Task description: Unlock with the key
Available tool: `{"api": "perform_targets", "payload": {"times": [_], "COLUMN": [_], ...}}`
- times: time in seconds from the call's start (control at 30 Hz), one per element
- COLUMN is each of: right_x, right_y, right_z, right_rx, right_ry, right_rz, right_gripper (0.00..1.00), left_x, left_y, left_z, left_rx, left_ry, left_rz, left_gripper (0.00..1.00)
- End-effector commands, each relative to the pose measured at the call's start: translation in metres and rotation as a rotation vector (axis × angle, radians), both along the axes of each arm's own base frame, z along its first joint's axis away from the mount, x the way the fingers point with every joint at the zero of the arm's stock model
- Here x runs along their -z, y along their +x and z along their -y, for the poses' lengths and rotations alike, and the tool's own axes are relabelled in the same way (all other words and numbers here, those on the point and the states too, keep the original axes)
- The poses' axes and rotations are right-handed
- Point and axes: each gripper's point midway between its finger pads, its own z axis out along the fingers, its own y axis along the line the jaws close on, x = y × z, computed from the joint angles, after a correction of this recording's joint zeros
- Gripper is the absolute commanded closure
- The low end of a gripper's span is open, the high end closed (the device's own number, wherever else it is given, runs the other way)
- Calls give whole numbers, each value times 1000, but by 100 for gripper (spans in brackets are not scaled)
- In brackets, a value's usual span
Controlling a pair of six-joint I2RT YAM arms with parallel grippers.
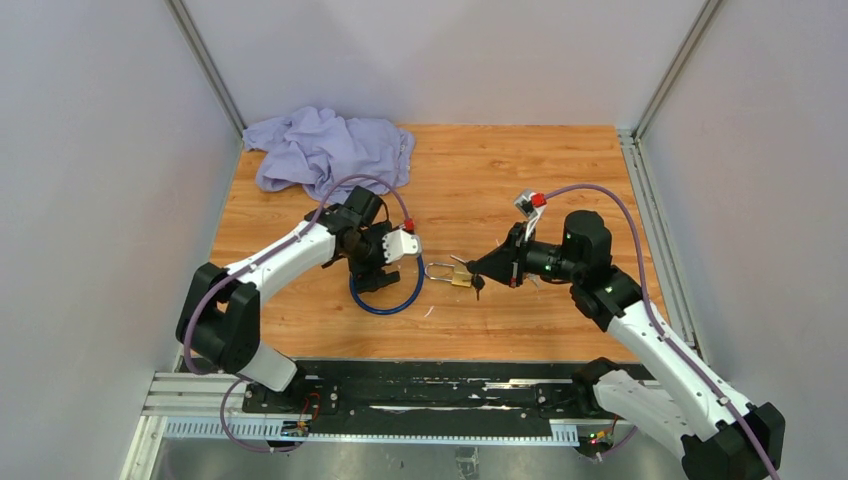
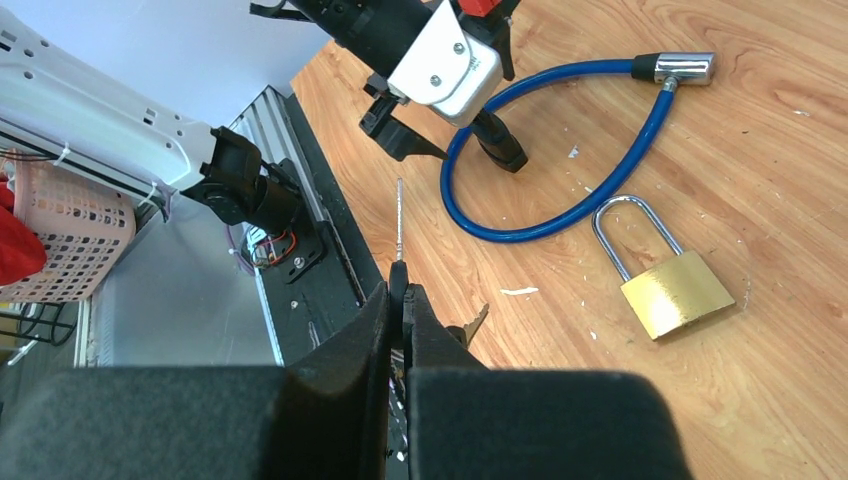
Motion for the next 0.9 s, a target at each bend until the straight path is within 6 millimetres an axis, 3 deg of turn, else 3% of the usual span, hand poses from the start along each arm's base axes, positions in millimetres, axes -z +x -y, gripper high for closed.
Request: {"api": "perform_targets", "payload": {"times": [0.0,0.27,0.43,0.67,0.77,0.87], "right_x": [-8,-10,-5,-7,-8,-8], "right_y": [8,5,6,6,6,5], "right_z": [8,8,9,9,9,8], "right_rx": [39,33,30,26,22,16], "right_ry": [-2,0,-15,-23,-27,-29], "right_rz": [37,40,34,41,42,40], "right_gripper": [99,99,100,99,99,100], "left_x": [7,24,31,35,29,25], "left_y": [19,19,15,12,13,12], "left_z": [6,3,4,4,6,9], "left_rx": [-30,-30,-41,-50,-52,-42], "left_ry": [-7,18,12,13,-1,-5], "left_rz": [61,40,17,-1,2,-2], "left_gripper": [6,16,34,51,52,41]}}
